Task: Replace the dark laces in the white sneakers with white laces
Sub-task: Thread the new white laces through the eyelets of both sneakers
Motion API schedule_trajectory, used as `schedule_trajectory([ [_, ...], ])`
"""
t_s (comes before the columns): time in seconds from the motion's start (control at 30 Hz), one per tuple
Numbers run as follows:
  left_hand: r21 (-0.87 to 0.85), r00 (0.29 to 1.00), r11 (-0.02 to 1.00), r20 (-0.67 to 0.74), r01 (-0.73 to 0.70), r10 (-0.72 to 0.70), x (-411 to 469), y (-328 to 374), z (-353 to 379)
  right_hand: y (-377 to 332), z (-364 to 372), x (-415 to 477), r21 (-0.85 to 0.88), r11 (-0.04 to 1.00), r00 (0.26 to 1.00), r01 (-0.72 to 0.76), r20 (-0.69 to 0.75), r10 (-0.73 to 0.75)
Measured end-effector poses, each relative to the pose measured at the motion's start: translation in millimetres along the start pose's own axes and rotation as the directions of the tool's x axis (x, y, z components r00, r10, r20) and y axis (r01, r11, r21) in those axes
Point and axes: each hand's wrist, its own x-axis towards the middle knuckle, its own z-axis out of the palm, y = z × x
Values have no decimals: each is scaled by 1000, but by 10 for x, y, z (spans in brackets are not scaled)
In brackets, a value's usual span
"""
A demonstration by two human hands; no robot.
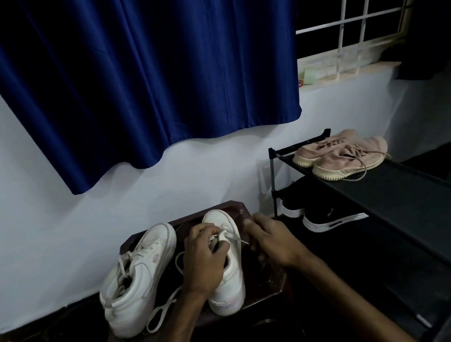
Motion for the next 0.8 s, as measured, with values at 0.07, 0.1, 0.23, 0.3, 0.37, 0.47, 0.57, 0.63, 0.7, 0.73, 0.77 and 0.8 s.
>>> schedule_trajectory([
  [0.07,14,999,1000,28,-25,25,8,-9,-16,-119,71,90,-244,961,990,131,76,-116],
  [0.1,13,999,999,38,-36,36,5,-14,-27,-127,127,130,-391,903,983,179,113,-147],
  [0.23,40,998,998,27,-52,51,10,-23,-33,-76,191,197,-434,840,944,327,192,-268],
  [0.3,84,999,995,14,-45,44,32,-41,-15,-77,79,169,-399,853,933,337,265,-245],
  [0.37,104,999,993,24,-47,45,45,-58,-1,-63,-143,134,-390,883,870,262,491,-41],
  [0.47,57,998,997,24,-51,50,38,-85,8,17,-456,23,-527,839,643,135,691,331],
  [0.57,-8,995,997,62,-74,75,47,-86,-10,86,-575,-3,-588,782,774,209,588,235],
  [0.63,-11,982,991,132,-135,135,78,-83,-27,27,-579,56,-606,745,890,279,455,37],
  [0.7,-12,964,983,191,-185,184,87,-100,-52,-52,-528,121,-476,844,944,248,315,-100],
  [0.73,-13,960,981,202,-195,193,92,-108,-60,-81,-471,139,-390,892,953,228,277,-122],
  [0.77,-11,960,980,203,-197,195,96,-110,-66,-81,-388,145,-344,912,956,224,261,-136],
  [0.8,-6,961,980,197,-197,194,101,-113,-59,-49,-292,139,-334,913,956,236,250,-155],
])
